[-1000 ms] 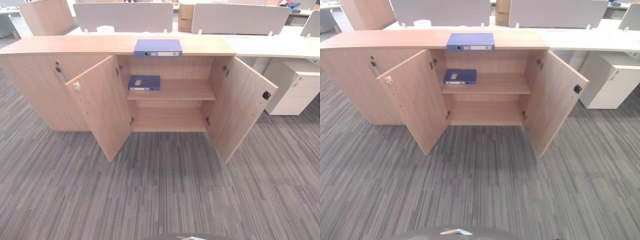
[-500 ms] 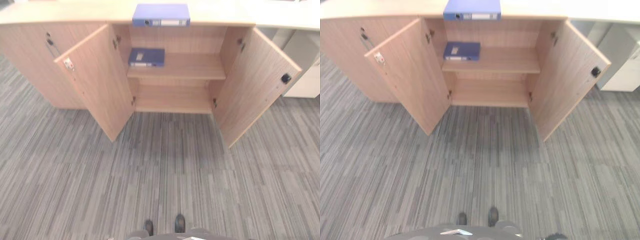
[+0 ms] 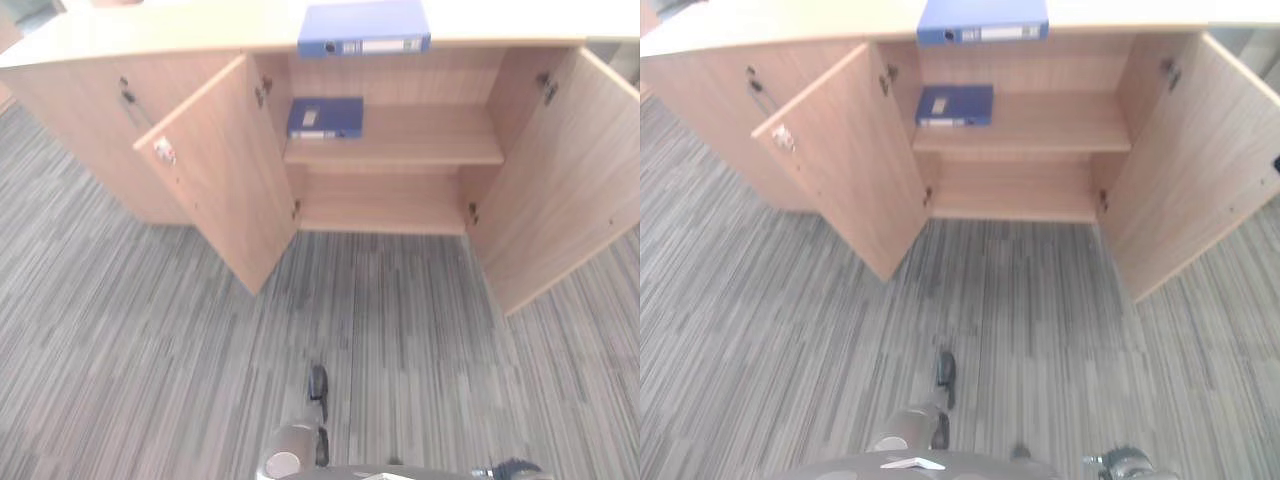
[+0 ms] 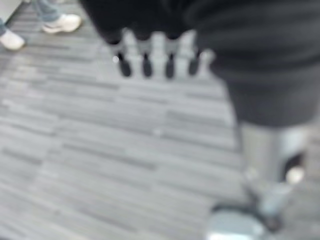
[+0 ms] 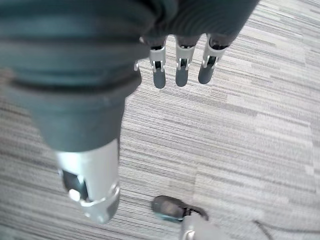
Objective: Put the empty folder in the office cabinet
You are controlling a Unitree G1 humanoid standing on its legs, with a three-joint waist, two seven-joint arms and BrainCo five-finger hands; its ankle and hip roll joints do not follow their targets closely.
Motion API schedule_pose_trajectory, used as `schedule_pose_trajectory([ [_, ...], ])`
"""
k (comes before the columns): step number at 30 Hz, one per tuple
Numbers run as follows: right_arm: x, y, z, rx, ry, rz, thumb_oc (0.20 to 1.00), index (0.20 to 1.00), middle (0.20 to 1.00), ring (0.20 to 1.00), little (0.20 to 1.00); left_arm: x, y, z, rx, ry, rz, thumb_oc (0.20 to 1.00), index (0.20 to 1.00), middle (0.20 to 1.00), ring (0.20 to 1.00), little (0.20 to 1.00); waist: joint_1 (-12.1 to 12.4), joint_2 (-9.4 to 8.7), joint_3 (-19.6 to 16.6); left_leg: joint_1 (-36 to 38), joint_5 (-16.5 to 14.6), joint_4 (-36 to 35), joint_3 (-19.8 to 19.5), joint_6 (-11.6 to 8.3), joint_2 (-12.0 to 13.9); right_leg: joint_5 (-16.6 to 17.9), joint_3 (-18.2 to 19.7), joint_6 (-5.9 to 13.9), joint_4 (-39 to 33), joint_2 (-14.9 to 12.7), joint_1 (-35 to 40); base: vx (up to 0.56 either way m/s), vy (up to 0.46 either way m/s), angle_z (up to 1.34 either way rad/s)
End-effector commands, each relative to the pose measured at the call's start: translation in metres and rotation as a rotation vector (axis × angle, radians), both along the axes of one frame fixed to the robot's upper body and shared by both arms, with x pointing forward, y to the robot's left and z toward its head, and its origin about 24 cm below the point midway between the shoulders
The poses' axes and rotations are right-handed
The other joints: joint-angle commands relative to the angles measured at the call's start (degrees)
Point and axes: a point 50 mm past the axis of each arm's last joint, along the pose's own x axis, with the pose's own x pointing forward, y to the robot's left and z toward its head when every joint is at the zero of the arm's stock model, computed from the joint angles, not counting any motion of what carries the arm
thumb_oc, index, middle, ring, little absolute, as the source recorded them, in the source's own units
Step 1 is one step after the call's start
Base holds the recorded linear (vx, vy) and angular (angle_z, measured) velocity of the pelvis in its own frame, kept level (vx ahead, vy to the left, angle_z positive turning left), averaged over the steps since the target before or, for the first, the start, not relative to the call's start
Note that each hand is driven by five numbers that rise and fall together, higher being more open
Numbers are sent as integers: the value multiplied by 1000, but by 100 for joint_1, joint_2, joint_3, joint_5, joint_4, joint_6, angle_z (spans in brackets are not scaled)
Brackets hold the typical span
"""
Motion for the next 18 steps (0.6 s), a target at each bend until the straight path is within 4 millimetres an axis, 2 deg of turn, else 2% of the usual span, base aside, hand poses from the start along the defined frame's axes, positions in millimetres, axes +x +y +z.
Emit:
schedule_pose_trajectory([
  [1, -11, 0, -1, 8, 23, -40, 1000, 1000, 1000, 1000, 1000, 4, 32, 7, 96, 7, -12, 1000, 1000, 1000, 1000, 1000, -160, -204, -159, 40, -482, 165, -47, 272, -337, 563, -348, 537, 2213, -434, -293, 164, 201, -33],
  [2, -11, 0, -1, 7, 23, -40, 1000, 1000, 1000, 1000, 1000, 4, 32, 7, 95, 6, -12, 1000, 1000, 1000, 1000, 1000, -145, -188, -174, 17, -483, 173, -39, 270, -315, 578, -332, 533, 2209, -415, -319, 301, 453, -36],
  [3, -4, 4, -2, 19, 1, -30, 1000, 1000, 1000, 1000, 1000, 11, 24, 5, 75, -11, -27, 1000, 1000, 1000, 1000, 1000, -290, -42, -51, 704, -820, -29, -41, 559, -560, 1698, -685, 424, 3801, -879, -1033, 245, 358, -21],
  [4, -4, 4, -2, 19, 1, -30, 1000, 1000, 1000, 1000, 1000, 11, 24, 5, 74, -11, -27, 1000, 1000, 1000, 1000, 1000, -293, -58, -39, 709, -824, -24, -37, 563, -581, 1673, -675, 431, 3845, -903, -1045, 360, 471, -28],
  [5, 0, 4, -1, 16, -21, -49, 1000, 1000, 1000, 1000, 1000, 15, 25, 6, 77, -19, -22, 1000, 1000, 1000, 1000, 1000, -360, 6, -7, 891, -969, -43, -44, 601, -590, 1728, -835, 375, 4150, -1065, -1245, 181, 174, 20],
  [6, 4, 6, -1, 19, -42, -65, 1000, 1000, 1000, 1000, 1000, 19, 27, 7, 83, -29, -14, 1000, 1000, 1000, 1000, 1000, -445, 27, 65, 1058, -1093, -43, -75, 618, -600, 1638, -958, 330, 4293, -1198, -1479, 244, 192, 24],
  [7, 8, 8, -1, 23, -54, -63, 1000, 1000, 1000, 1000, 1000, 22, 28, 7, 87, -41, -14, 1000, 1000, 1000, 1000, 1000, -518, 69, 147, 1174, -1130, -43, -114, 611, -549, 1386, -1007, 243, 4221, -1175, -1702, 183, 62, 19],
  [8, 12, 11, -2, 34, -66, -52, 1000, 1000, 1000, 1000, 1000, 26, 28, 7, 87, -53, -21, 1000, 1000, 1000, 1000, 1000, -592, 121, 229, 1275, -1137, -43, -162, 587, -488, 1153, -1018, 178, 3995, -1098, -1867, 222, -84, -13],
  [9, 17, 15, -2, 43, -83, -33, 1000, 1000, 1000, 1000, 1000, 35, 26, 8, 89, -80, -42, 1000, 1000, 1000, 1000, 1000, -714, 158, 329, 1388, -1155, -43, -254, 518, -399, 941, -919, 187, 3312, -914, -2024, 160, -101, 1],
  [10, 17, 15, -2, 42, -84, -33, 1000, 1000, 1000, 1000, 1000, 35, 26, 8, 89, -80, -42, 1000, 1000, 1000, 1000, 1000, -715, 176, 321, 1375, -1149, -43, -257, 515, -380, 968, -932, 181, 3274, -893, -2019, 253, -209, 48],
  [11, 19, 16, -2, 41, -98, -54, 1000, 1000, 1000, 1000, 1000, 40, 28, 9, 103, -99, -55, 1000, 1000, 1000, 1000, 1000, -822, 107, 355, 1489, -1247, -43, -383, 430, -375, 896, -611, 290, 2227, -663, -2036, 140, -124, 67],
  [12, 19, 16, -2, 41, -99, -54, 1000, 1000, 1000, 1000, 1000, 41, 28, 9, 103, -99, -55, 1000, 1000, 1000, 1000, 1000, -820, 117, 350, 1480, -1243, -43, -382, 429, -364, 923, -617, 287, 2191, -650, -2029, 229, -191, 67],
  [14, 12, 18, -3, 46, -79, -75, 1000, 1000, 1000, 1000, 1000, 47, 29, 10, 113, -111, -79, 1000, 1000, 1000, 1000, 1000, -882, -14, 291, 1579, -1354, -43, -446, 370, -396, 1009, -461, 429, 1286, -524, -1929, 186, -137, 45],
  [18, -5, 19, -6, 51, -17, -78, 1000, 1000, 1000, 1000, 1000, 34, 26, 8, 105, -76, -73, 1000, 1000, 1000, 1000, 1000, -830, -153, 90, 1775, -1515, -43, -448, 295, -285, 1059, -513, 475, 742, -389, -1487, 217, -181, 23],
])
